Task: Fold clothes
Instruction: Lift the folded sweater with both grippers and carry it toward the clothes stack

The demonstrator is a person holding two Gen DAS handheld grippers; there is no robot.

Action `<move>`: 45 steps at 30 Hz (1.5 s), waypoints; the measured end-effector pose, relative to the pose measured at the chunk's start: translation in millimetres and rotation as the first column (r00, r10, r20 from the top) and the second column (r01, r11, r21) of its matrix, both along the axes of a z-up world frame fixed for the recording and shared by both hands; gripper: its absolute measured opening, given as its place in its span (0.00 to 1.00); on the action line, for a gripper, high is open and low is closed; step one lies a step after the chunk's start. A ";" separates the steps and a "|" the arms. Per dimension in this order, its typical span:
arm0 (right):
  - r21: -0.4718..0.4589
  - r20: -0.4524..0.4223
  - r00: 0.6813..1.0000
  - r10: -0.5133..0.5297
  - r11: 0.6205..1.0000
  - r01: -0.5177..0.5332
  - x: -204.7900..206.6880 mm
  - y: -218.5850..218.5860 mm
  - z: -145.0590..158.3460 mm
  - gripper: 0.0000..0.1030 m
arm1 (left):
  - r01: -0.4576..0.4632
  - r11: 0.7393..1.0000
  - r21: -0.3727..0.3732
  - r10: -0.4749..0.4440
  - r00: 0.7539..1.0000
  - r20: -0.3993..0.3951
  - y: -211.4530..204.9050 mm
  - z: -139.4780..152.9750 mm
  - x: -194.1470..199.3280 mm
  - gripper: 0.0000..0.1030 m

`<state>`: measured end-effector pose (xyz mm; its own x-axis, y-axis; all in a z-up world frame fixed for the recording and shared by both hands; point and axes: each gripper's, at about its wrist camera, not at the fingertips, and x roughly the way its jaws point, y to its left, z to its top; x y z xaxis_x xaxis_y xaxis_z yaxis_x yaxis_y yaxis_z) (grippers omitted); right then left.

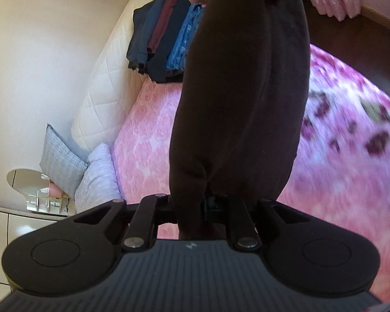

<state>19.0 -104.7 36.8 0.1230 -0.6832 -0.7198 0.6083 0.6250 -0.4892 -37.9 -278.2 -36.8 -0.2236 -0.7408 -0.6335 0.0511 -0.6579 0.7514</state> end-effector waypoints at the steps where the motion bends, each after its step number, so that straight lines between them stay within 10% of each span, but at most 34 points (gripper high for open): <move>1: -0.003 -0.001 1.000 0.002 1.000 -0.002 -16.0 -5.0 2.0 0.09 | -0.004 1.000 -0.001 0.004 1.000 -0.004 -2.8 3.4 -14.7 0.13; 14: -0.121 -0.042 0.996 -0.080 0.990 0.074 -209.0 -69.3 60.9 0.09 | 0.087 0.995 -0.056 -0.095 0.983 -0.156 -76.4 72.2 -186.1 0.13; 30: -0.371 -0.154 0.966 -0.209 0.918 0.140 -398.2 -361.8 113.4 0.09 | 0.114 0.953 -0.282 -0.192 0.944 -0.268 -387.3 134.3 -360.1 0.13; 35: -0.436 -0.162 0.967 -0.195 0.894 0.107 -429.0 -414.5 79.6 0.12 | 0.095 0.969 -0.229 -0.155 0.953 -0.262 -424.9 74.7 -376.8 0.14; 38: -0.337 -0.172 0.973 -0.155 0.937 0.090 -440.6 -431.1 3.0 0.13 | 0.086 0.991 -0.107 -0.104 0.978 -0.180 -430.3 -9.9 -386.0 0.16; 45: -0.130 -0.201 0.977 -0.078 0.990 0.052 -460.6 -428.1 -113.4 0.26 | -0.003 1.000 0.005 0.004 0.986 -0.166 -422.9 -86.7 -369.7 0.16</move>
